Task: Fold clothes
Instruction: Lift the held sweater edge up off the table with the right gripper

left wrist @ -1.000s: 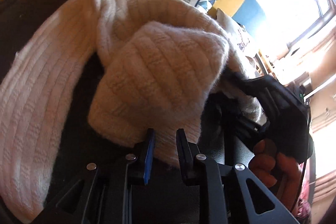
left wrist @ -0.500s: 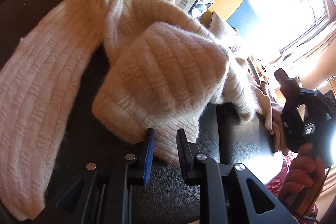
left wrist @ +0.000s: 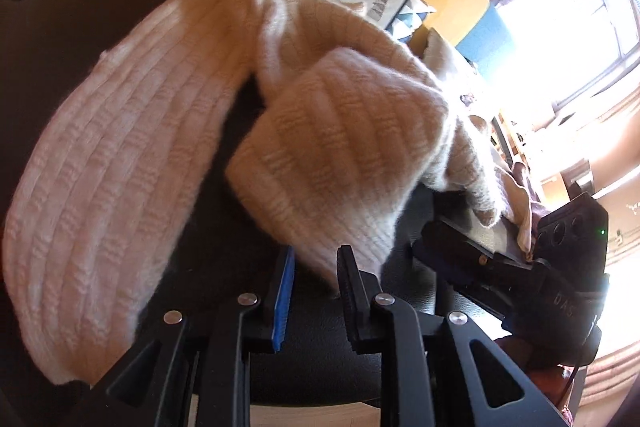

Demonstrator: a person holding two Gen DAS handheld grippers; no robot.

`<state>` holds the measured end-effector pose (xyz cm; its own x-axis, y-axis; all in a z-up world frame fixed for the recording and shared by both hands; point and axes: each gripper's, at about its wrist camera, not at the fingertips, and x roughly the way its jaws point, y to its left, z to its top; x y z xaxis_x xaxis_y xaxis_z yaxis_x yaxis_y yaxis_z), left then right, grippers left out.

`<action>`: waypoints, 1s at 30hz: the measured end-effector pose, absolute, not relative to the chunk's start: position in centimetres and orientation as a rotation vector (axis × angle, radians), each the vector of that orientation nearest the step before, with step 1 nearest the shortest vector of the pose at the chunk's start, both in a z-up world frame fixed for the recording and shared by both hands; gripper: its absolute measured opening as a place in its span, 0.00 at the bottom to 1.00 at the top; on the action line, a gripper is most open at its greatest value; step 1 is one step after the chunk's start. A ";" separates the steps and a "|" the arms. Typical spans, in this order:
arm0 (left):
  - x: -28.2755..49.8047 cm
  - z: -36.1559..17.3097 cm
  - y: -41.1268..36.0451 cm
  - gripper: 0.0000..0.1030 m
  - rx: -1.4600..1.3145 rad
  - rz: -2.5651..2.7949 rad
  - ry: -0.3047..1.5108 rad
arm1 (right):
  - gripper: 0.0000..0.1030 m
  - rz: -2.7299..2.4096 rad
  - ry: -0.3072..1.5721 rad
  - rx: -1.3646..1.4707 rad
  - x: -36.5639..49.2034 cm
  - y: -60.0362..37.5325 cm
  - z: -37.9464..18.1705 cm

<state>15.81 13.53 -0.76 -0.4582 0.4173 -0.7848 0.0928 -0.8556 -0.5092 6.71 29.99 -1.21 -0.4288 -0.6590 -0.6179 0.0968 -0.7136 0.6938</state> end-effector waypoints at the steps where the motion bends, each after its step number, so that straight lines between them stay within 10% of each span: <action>1: 16.0 -0.9 13.2 0.21 -1.497 2.409 -0.766 | 0.61 -2.166 -0.795 1.316 6.4 29.3 -1.3; 2: 16.2 -1.0 12.9 0.21 -1.491 2.409 -0.783 | 0.52 -2.168 -0.771 1.321 6.1 28.6 -1.4; 3: 16.4 -1.1 12.7 0.21 -1.486 2.409 -0.798 | 0.08 -2.159 -0.771 1.323 5.9 28.2 -1.5; 4: 16.4 -1.1 12.5 0.21 -1.482 2.402 -0.809 | 0.03 -2.137 -0.805 1.319 6.1 28.1 -1.6; 30: 15.3 -1.9 8.7 0.28 -1.353 2.269 -1.097 | 0.03 -2.029 -1.108 1.167 9.4 31.7 1.3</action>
<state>15.34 8.74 -1.88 -0.5223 0.5753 -0.6295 0.1362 -0.6724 -0.7275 9.37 31.66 1.30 -0.4752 -0.7681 -0.4292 0.0543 -0.5125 0.8570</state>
